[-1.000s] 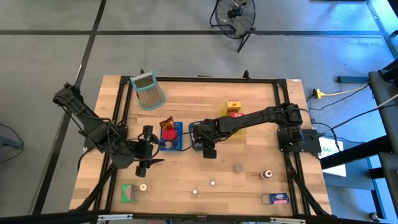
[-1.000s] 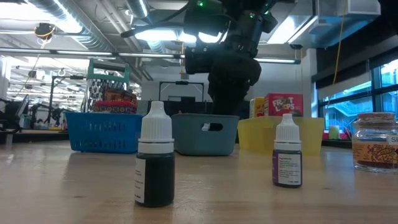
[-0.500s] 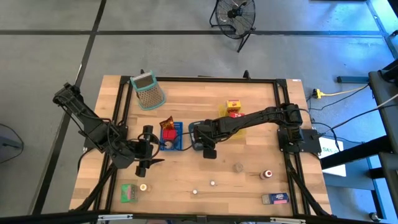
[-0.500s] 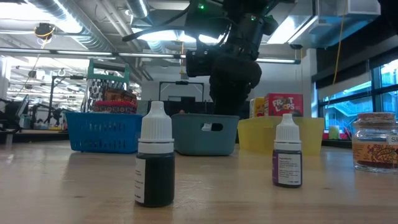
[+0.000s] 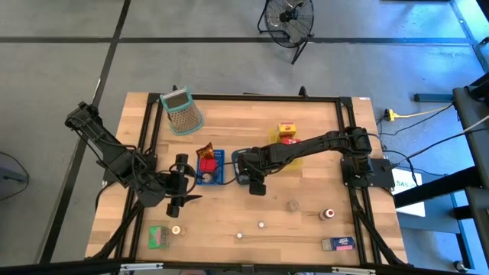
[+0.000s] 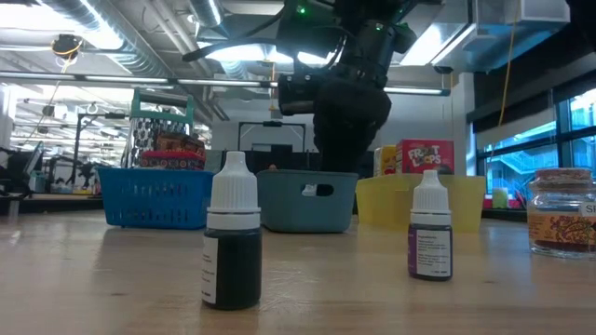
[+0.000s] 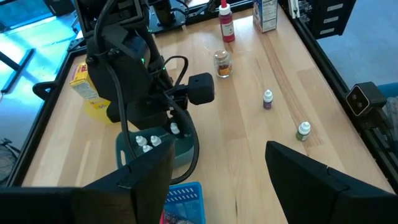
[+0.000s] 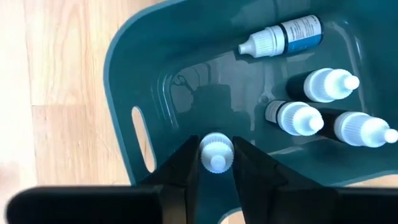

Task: Pick & Place Kitchen Items
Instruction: Put the small food coloring bottle into the gray bin

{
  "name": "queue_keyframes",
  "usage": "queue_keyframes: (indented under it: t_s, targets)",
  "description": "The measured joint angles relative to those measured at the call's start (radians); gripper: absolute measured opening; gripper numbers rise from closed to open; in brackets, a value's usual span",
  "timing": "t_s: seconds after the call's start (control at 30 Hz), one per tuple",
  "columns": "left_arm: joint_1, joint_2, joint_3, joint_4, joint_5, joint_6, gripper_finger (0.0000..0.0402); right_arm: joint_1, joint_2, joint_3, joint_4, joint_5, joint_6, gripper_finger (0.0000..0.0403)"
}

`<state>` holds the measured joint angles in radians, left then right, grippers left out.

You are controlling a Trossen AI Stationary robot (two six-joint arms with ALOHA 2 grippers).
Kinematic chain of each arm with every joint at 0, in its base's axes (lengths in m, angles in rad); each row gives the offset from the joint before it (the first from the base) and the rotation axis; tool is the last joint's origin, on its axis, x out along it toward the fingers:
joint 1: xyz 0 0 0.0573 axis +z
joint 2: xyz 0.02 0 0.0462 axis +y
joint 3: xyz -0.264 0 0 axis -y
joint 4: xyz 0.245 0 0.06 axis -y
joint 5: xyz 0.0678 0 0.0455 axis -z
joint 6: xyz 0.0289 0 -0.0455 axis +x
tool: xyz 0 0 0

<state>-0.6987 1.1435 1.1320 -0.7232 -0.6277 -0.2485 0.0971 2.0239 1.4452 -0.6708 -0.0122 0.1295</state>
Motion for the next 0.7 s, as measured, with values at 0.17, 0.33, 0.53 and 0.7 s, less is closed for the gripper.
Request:
queue_keyframes:
  t_s: [0.17,0.33,0.53,0.7]
  targets:
    - [0.0,0.0,0.0,0.0,0.0,0.0,0.0249,-0.001,0.0,0.0,0.0,-0.001,0.02,0.0101]
    - [0.0,0.0,0.0,0.0,0.0,0.0,0.0249,-0.001,0.0,0.0,0.0,-0.001,0.02,0.0108]
    - [0.0,0.0,0.0,0.0,0.0,0.0,0.0249,-0.001,0.0,0.0,-0.001,-0.001,0.02,0.012]
    - [0.0,0.0,0.0,-0.01,0.0,0.0,0.0249,-0.001,0.0,0.0,0.002,0.007,0.02,0.0137]
